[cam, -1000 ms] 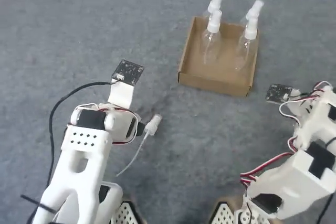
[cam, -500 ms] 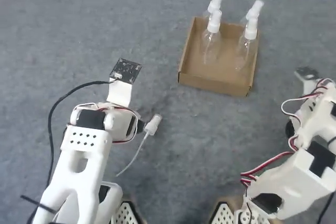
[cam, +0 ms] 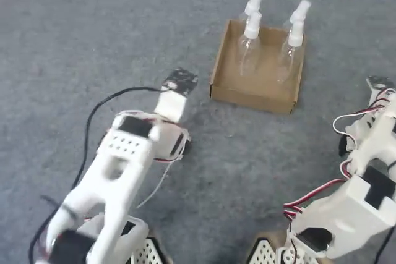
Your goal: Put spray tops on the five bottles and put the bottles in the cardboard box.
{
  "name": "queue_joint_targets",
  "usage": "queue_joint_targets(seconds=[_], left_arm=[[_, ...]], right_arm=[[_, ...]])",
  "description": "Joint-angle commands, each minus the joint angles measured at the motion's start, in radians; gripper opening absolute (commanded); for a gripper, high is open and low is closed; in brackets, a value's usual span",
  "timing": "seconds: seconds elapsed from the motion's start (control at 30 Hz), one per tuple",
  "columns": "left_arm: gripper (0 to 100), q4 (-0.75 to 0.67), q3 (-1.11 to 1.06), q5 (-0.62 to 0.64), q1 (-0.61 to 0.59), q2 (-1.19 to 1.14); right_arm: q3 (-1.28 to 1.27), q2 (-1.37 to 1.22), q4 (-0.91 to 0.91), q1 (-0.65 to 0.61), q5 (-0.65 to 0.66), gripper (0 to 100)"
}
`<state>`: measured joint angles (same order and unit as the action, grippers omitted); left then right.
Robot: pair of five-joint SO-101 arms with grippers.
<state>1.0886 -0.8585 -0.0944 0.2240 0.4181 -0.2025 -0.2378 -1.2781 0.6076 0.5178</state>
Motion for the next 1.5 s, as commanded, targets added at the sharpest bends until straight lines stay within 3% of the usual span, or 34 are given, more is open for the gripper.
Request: queue_joint_targets(seconds=[0.0, 0.27, 0.5, 0.67, 0.8, 1.07, 1.23, 1.47], left_arm=[[22, -0.091, 0.122, 0.015, 0.015, -0.178], [18, -0.141, 0.219, 0.015, 0.015, -0.433], [11, -0.143, 0.226, 0.021, 0.023, -0.488], [2, -0.137, 0.248, 0.04, 0.017, -0.486], [1, -0.08, 0.289, 0.055, 0.015, -0.476], [1, -0.006, 0.22, 0.058, 0.015, -0.169], [1, 0.114, 0.228, 0.058, 0.014, 0.075], [1, 0.196, 0.225, 0.058, 0.003, 0.295]], right_arm=[[0.057, 0.01, 0.019, 0.007, -0.012, 16.8], [0.055, 0.01, 0.021, 0.007, -0.012, 20.6], [0.055, 0.008, 0.021, 0.008, -0.005, 20.7], [0.052, 0.015, 0.01, 0.012, 0.175, 20.9], [0.052, 0.019, -0.019, 0.015, 0.222, 21.0], [0.046, 0.084, -0.028, 0.036, 0.292, 23.6], [-0.028, 0.162, -0.025, 0.041, 0.293, 27.2], [-0.195, 0.188, 0.145, 0.039, 0.292, 27.2]])
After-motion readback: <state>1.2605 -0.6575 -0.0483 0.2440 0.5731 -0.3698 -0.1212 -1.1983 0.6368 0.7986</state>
